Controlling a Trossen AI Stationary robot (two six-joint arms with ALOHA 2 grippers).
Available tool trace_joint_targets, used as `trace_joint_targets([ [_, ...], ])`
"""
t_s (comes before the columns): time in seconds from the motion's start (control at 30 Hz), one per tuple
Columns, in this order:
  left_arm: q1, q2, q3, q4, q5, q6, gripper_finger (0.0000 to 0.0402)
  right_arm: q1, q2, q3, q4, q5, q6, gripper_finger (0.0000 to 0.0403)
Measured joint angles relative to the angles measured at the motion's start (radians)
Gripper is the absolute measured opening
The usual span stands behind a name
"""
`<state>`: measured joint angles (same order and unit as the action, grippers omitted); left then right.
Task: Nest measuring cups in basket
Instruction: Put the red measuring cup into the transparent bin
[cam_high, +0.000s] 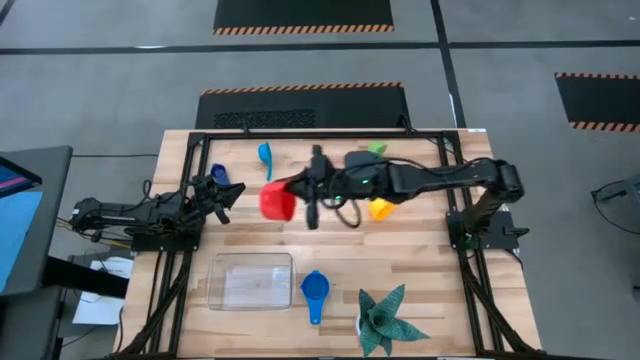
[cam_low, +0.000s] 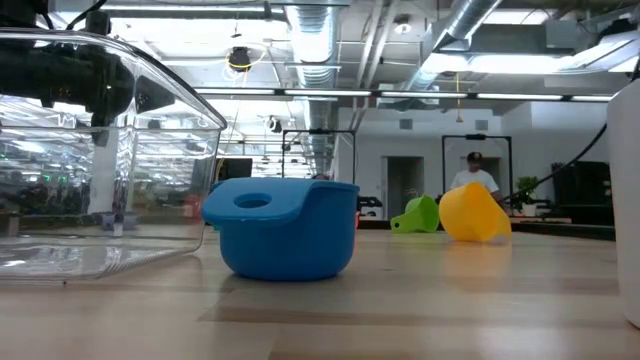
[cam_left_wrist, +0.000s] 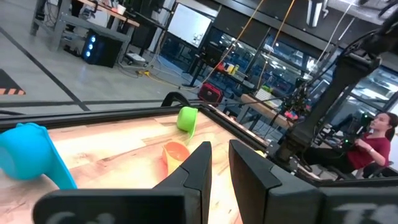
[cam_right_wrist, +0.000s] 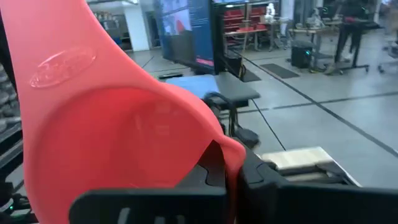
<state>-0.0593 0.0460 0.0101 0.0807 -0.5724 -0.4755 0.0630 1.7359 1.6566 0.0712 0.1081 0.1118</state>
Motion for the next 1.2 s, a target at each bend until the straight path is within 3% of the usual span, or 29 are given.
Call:
trace_joint_targets([
  [0.37, 0.0, 0.0, 0.0, 0.0, 0.0, 0.001, 0.0046, 0.022, 0.448, 0.601, -0.485, -0.001, 0.022, 0.0007],
  [0.47, 0.0, 0.0, 0.0, 0.0, 0.0, 0.001, 0.0046, 0.039, 0.546, 0.702, -0.517, -0.025, 0.023, 0.0007],
  [0.57, 0.0, 0.002, 0.0, 0.0, 0.0, 0.002, 0.0046, 0.057, 0.566, 0.676, -0.469, -0.062, 0.069, 0.0007],
  [0.93, 0.0, 0.045, 0.0, -0.001, 0.0, 0.072, 0.0046, 0.094, 0.652, 0.676, -0.669, -0.087, 0.127, 0.0007],
  [1.2, 0.0, 0.068, 0.0, -0.001, 0.004, 0.072, 0.0046, 0.125, 0.711, 0.677, -0.682, -0.112, 0.175, 0.0007],
])
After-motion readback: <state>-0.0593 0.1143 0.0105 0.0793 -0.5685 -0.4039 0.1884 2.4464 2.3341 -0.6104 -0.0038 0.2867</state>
